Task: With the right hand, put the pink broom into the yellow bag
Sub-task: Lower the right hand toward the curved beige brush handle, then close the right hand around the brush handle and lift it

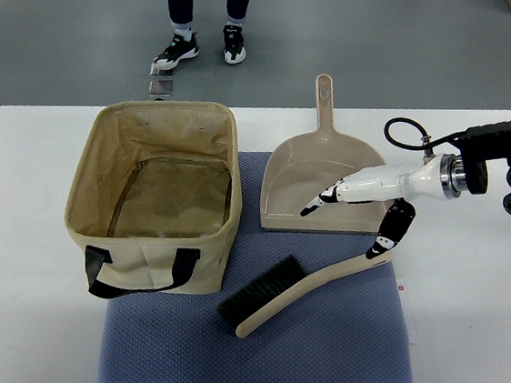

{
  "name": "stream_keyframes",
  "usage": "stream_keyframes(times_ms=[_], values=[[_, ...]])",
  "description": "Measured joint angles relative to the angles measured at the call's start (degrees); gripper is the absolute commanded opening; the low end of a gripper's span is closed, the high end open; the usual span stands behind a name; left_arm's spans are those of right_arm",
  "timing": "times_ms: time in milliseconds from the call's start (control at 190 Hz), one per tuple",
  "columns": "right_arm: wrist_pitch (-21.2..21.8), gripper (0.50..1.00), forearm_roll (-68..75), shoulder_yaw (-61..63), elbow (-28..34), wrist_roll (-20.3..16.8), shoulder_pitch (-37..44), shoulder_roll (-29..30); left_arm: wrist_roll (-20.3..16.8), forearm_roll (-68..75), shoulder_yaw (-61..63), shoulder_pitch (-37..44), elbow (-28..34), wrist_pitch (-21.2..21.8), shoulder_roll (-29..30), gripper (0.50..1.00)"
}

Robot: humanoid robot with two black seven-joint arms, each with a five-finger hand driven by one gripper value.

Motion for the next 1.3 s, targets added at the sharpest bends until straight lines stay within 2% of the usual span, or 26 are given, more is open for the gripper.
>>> stream_keyframes(times_ms=[410, 778, 915, 1162, 1299], values=[[-10.0, 0.913, -0.3, 0.5, 0.1, -0.9, -9.1, 0.4, 0.0, 0.0, 0.0, 0.0, 0.0, 0.0, 0.0, 1.000], [-18.0, 0.854, -1.4, 0.6, 0.1, -1.0, -14.0, -0.3, 0.0, 0.0, 0.0, 0.0, 0.0, 0.0, 0.0, 1.000], [-21.1, 0.846, -4.0, 0.6, 0.1, -1.0, -15.5, -0.8, 0.0, 0.0, 0.0, 0.0, 0.0, 0.0, 0.0, 1.000], [-23.7, 0.832, -7.0, 0.6, 0.0, -1.0, -16.5, -0.8, 0.0, 0.0, 0.0, 0.0, 0.0, 0.0, 0.0, 1.000], [-24.2, 0.797, -7.8, 0.6, 0.0, -1.6, -17.0, -0.8, 0.0, 0.0, 0.0, 0.0, 0.0, 0.0, 0.0, 1.000]])
